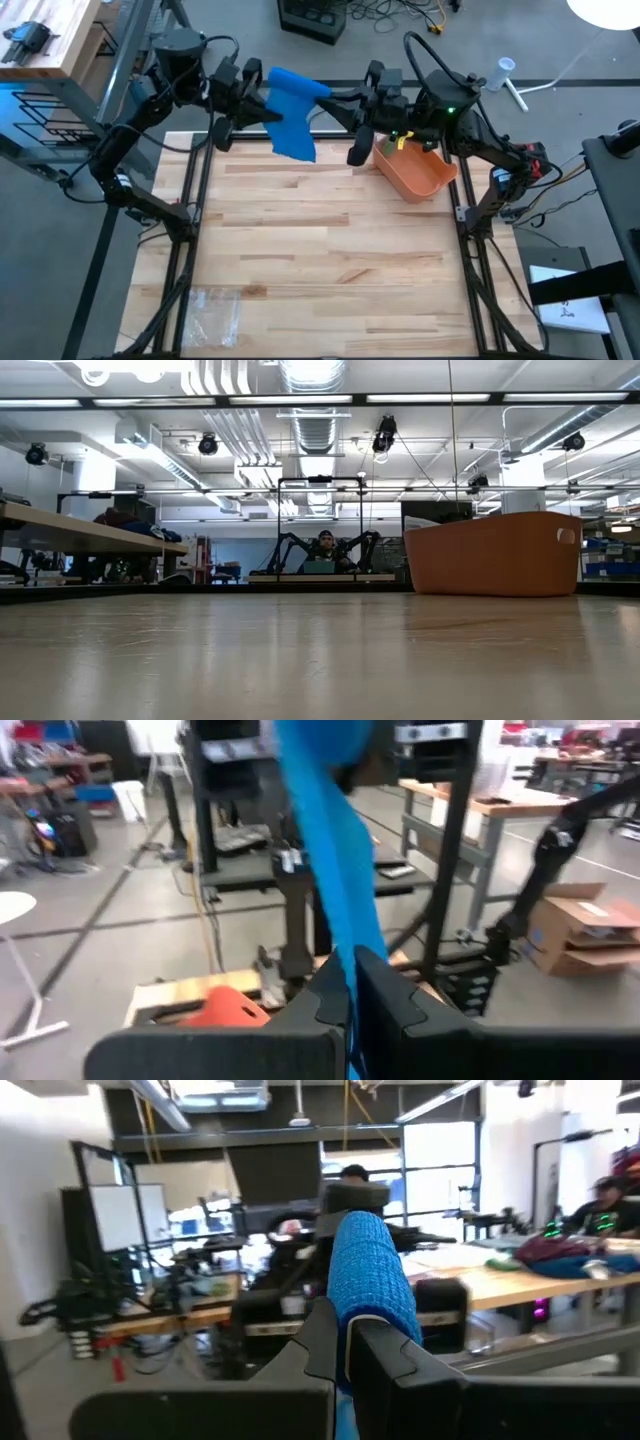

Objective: Roll bandage
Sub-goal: Roll the blue bandage

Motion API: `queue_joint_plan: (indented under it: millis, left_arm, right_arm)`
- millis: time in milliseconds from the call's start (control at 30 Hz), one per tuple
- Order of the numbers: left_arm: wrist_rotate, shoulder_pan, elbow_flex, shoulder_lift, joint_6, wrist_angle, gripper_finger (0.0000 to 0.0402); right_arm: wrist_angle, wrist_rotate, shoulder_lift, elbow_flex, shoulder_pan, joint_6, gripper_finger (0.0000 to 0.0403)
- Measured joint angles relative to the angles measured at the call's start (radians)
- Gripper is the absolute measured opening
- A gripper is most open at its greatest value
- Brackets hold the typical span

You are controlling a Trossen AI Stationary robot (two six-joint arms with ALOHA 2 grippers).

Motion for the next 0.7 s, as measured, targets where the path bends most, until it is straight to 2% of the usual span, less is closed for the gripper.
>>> queue_joint_plan:
  millis: [133, 233, 500, 700]
  left_arm:
    - [-0.012, -0.009, 0.000, -0.029, 0.038, -0.104, 0.0000]
    - [-0.084, -0.009, 0.000, -0.059, 0.073, -0.152, 0.0000]
    - [-0.105, -0.009, 0.000, -0.068, 0.046, -0.030, 0.0000]
    - [-0.115, -0.011, -0.001, -0.033, 0.034, -0.020, 0.0006]
  right_arm:
    - [-0.005, 0.002, -0.002, 0.000, -0.002, -0.039, 0.0003]
    - [-0.005, 0.005, -0.008, 0.000, -0.002, -0.039, 0.0003]
    - [0.009, 0.000, -0.001, 0.001, -0.002, -0.008, 0.0003]
    - [0.024, -0.008, 0.015, 0.000, -0.002, 0.006, 0.0003]
